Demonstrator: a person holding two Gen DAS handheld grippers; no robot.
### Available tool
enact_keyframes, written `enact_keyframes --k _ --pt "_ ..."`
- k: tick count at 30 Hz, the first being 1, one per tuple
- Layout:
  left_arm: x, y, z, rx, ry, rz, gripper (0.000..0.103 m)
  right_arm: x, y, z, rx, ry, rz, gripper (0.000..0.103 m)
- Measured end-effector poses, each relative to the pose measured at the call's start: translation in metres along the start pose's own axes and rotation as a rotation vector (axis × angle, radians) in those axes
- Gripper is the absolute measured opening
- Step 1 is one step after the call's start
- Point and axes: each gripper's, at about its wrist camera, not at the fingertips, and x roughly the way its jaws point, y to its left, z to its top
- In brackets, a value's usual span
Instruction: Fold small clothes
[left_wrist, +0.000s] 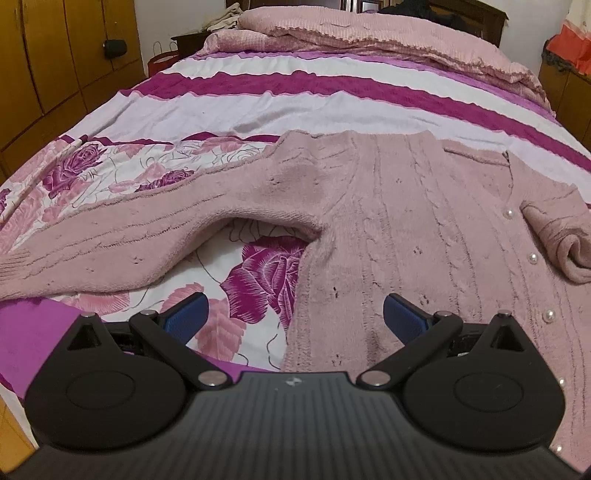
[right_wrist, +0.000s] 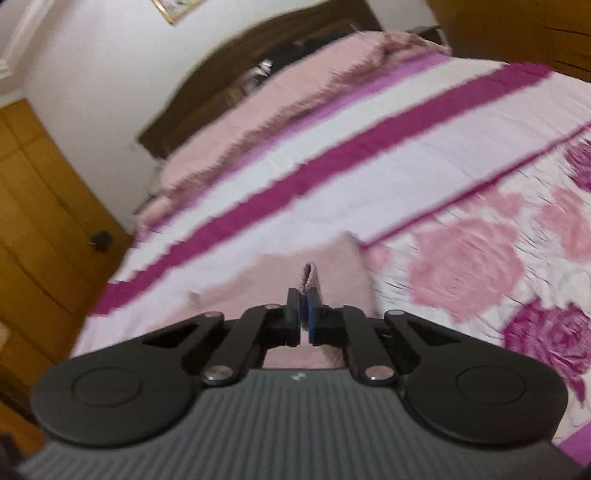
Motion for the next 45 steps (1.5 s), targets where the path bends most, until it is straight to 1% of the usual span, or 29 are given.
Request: enact_keyframes --k 4,9,11,13,16,18,20,21,24,26,28,33,37,39,41,43,45 --pt "-0.005 0.004 -0.003 -0.008 -0.011 -0.013 0.103 0.002 0.049 0.012 -0.014 0.011 0.115 0.007" --pt "-0.011 0.018 -0.004 -0.040 -0.030 -0.017 0.103 0.020 0.123 0.019 -0.023 0.034 0.282 0.007" --pt "-0.015 0.026 -0.003 -0.055 -0.042 -0.009 0.103 0.033 0.156 0.019 -0.066 0.054 0.342 0.007" --pt "-0.017 0.035 -0.003 -0.069 -0.053 0.000 0.103 0.049 0.190 0.012 -0.141 0.074 0.362 0.007" --pt "-0.021 0.048 -0.005 -0.091 -0.062 0.015 0.103 0.081 0.227 -0.006 -0.200 0.139 0.385 0.006" --pt "-0.023 0.057 -0.007 -0.104 -0.063 0.027 0.103 0.104 0.243 -0.022 -0.218 0.199 0.416 0.006" --pt "-0.023 0.065 -0.010 -0.119 -0.057 0.038 0.103 0.125 0.256 -0.040 -0.245 0.240 0.406 0.006" --pt "-0.023 0.069 -0.011 -0.126 -0.054 0.042 0.103 0.133 0.260 -0.048 -0.259 0.253 0.391 0.008" --pt "-0.023 0.077 -0.014 -0.128 -0.053 0.052 0.103 0.139 0.255 -0.065 -0.272 0.285 0.360 0.008" --pt "-0.023 0.078 -0.012 -0.109 -0.059 0.054 0.103 0.137 0.240 -0.069 -0.288 0.306 0.337 0.008" --pt "-0.023 0.075 -0.007 -0.094 -0.067 0.045 0.103 0.136 0.221 -0.068 -0.307 0.304 0.297 0.009" --pt "-0.024 0.053 0.013 -0.047 -0.101 -0.031 0.103 0.114 0.150 -0.047 -0.324 0.251 0.147 0.009" --pt "-0.016 0.020 0.033 0.020 -0.119 -0.071 0.103 0.097 0.085 -0.023 -0.267 0.202 0.001 0.009" --pt "-0.010 0.002 0.044 0.042 -0.124 -0.080 0.103 0.090 0.056 -0.013 -0.247 0.179 -0.055 0.009" --pt "0.000 -0.014 0.054 0.061 -0.124 -0.097 0.103 0.086 0.030 -0.004 -0.233 0.150 -0.104 0.009" --pt "0.012 -0.026 0.062 0.072 -0.113 -0.117 0.103 0.086 0.007 0.001 -0.205 0.135 -0.130 0.009" --pt "0.023 -0.035 0.066 0.084 -0.126 -0.129 0.096 0.091 -0.011 0.005 -0.175 0.133 -0.153 0.009"
